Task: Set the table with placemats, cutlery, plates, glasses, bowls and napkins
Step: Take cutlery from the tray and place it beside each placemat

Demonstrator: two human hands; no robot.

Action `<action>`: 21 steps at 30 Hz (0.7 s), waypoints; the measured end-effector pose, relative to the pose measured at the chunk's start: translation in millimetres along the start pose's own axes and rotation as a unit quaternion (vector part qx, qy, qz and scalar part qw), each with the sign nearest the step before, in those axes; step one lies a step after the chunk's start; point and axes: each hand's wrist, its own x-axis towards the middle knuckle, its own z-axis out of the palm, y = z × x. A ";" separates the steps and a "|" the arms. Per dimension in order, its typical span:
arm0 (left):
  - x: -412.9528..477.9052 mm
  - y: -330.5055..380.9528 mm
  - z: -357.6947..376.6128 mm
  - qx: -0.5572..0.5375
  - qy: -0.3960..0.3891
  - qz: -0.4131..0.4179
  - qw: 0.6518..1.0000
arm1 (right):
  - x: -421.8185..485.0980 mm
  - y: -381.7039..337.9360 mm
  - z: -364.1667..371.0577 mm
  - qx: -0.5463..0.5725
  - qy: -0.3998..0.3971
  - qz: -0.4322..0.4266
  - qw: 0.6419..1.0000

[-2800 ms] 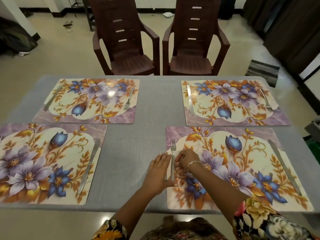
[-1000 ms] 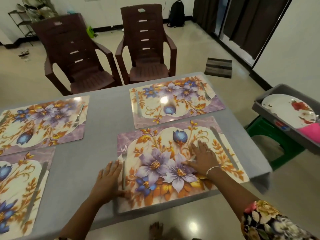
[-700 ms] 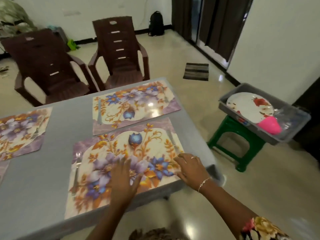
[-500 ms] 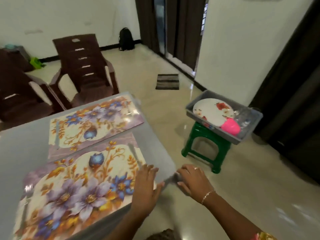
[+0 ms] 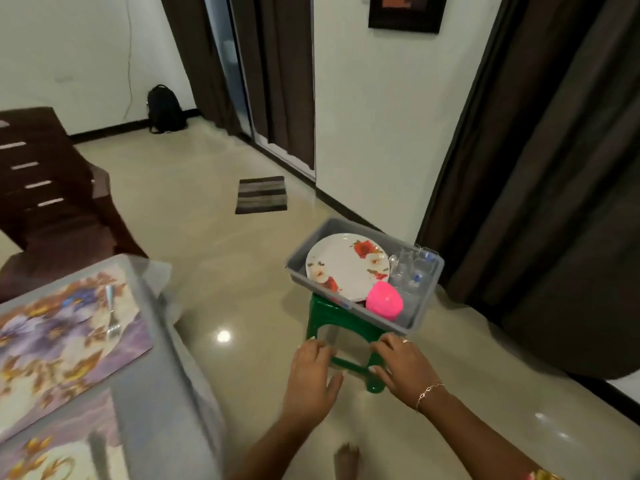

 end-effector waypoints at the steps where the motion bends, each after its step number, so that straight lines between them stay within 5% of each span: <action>1: 21.7 5.3 1.5 -0.003 -0.024 -0.015 1.000 | 13.2 16.1 -1.5 0.014 -0.010 0.002 1.000; 12: 215.3 43.2 27.5 0.013 -0.128 -0.007 0.992 | 124.2 156.4 -4.1 0.153 -0.078 0.153 0.973; 21: 343.0 71.4 69.4 0.100 -0.207 -0.023 0.973 | 211.6 261.1 -11.1 0.187 -0.100 0.128 0.969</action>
